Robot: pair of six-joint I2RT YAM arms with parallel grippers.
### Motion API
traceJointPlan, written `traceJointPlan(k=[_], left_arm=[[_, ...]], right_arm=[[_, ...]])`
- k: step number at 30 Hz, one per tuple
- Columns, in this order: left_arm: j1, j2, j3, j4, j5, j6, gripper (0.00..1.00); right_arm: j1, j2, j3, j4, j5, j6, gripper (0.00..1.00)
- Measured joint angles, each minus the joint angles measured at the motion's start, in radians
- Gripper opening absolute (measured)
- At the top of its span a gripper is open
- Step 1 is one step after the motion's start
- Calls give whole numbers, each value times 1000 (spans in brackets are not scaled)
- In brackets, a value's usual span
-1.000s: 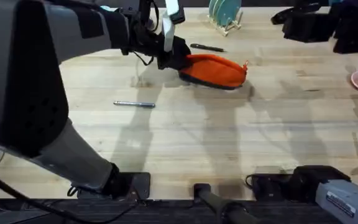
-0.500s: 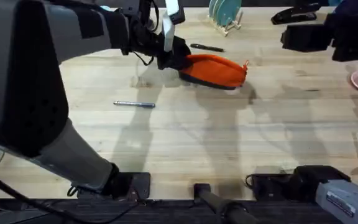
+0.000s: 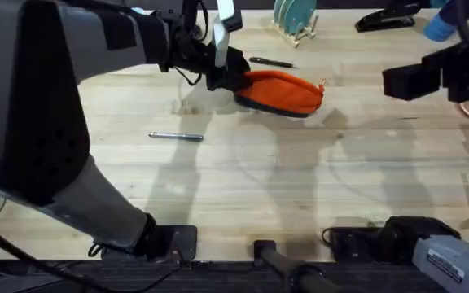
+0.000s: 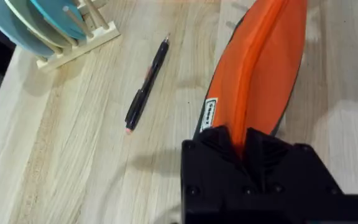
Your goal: Unzip the bag, pick up the pens from the table one at a time and place them inside, then zip the bag closed.
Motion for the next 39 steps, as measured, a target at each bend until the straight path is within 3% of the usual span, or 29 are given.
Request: traceJointPlan(k=[4,9,18,24,31,39], left_arm=[[0,0,0,0,0,0,43],[0,0,0,0,0,0,43],[0,0,0,0,0,0,43],[0,0,0,2,0,0,43],[0,0,0,16,-1,0,43],[0,0,0,16,-1,0,43]], right_arm=[[-1,0,0,34,-30,-46,995],[-23,1,0,35,-181,-179,995],[-203,109,2,-10,-582,-382,993],[-294,216,2,-26,-771,-435,995],[-309,307,3,-166,-818,-572,995],[-309,343,3,-155,-726,-735,995]])
